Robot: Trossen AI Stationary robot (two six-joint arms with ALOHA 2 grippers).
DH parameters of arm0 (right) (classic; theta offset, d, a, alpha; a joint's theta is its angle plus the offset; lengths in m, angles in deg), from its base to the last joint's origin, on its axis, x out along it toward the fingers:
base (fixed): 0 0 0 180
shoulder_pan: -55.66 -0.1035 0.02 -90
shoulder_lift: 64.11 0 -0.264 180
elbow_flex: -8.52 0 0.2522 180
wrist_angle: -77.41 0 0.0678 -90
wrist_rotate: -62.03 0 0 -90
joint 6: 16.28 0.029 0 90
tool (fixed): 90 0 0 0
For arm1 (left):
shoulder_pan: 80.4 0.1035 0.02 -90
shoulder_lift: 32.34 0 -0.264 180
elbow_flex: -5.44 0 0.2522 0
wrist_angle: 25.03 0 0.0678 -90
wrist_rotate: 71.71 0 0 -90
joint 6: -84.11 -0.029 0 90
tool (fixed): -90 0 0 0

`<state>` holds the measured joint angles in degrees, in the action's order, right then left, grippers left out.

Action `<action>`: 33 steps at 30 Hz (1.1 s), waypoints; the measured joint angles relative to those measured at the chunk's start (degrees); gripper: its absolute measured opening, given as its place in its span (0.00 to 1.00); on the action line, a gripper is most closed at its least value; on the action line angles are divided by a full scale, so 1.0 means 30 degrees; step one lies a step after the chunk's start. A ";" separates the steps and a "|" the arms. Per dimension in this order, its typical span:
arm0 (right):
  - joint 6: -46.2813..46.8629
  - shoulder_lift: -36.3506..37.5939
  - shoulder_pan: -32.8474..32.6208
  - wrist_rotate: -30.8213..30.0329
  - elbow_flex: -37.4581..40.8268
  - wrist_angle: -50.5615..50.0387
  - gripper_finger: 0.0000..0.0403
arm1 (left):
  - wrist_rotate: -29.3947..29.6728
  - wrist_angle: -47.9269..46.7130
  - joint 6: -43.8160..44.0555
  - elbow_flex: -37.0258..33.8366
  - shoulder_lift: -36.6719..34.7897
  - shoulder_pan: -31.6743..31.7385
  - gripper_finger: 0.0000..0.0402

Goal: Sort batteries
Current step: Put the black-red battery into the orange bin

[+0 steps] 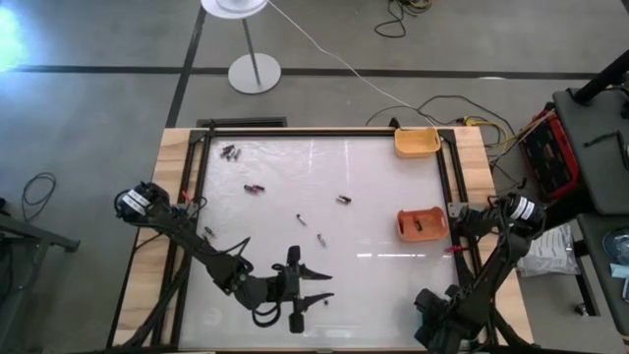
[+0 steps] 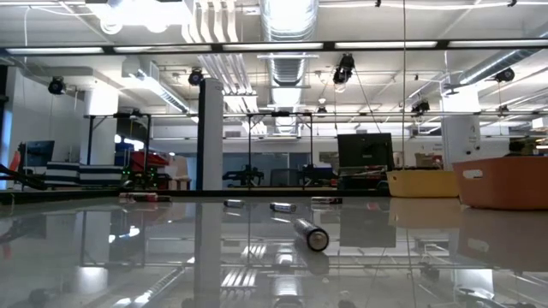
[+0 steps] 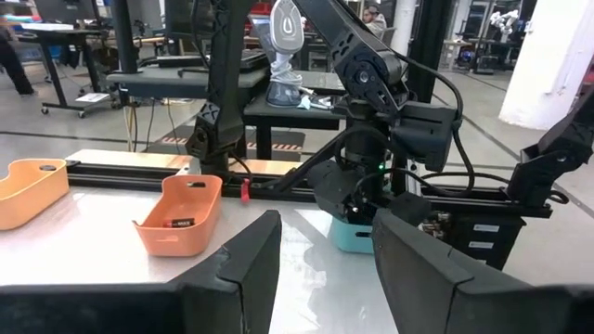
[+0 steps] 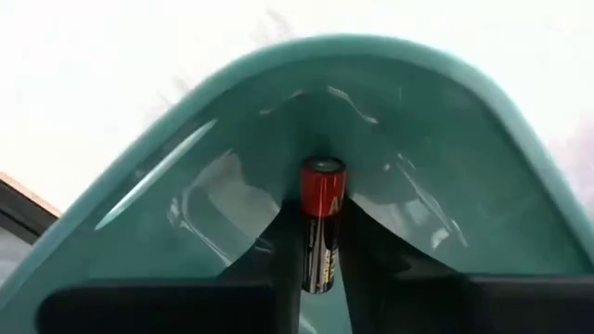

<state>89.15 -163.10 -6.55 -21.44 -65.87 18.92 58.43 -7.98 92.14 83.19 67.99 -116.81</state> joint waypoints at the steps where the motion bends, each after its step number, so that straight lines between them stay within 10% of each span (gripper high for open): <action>1: 0.0000 0.0106 -0.0007 -0.0110 -0.0031 -0.0206 0.09 | -0.0003 0.0000 -0.0003 0.0000 -0.0002 -0.0028 0.38; 14: -0.1104 0.2513 -0.0046 0.0278 -0.3854 -0.5897 0.11 | -0.0007 -0.0745 -0.0006 0.0015 -0.0015 -0.1134 0.38; 21: -0.1535 0.4294 0.1061 -0.3774 -0.6036 -1.2368 0.09 | -0.0015 -0.1632 0.0383 -0.0034 0.0329 -0.2259 0.38; 33: -1.3544 0.8135 1.4551 -0.4410 -0.0024 -1.2605 0.09 | 0.0987 -0.3395 0.2426 -0.0131 0.1537 -0.3643 0.38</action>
<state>48.52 -138.70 37.10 -34.67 -65.94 -18.90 61.39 -18.17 99.42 82.79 72.60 -127.74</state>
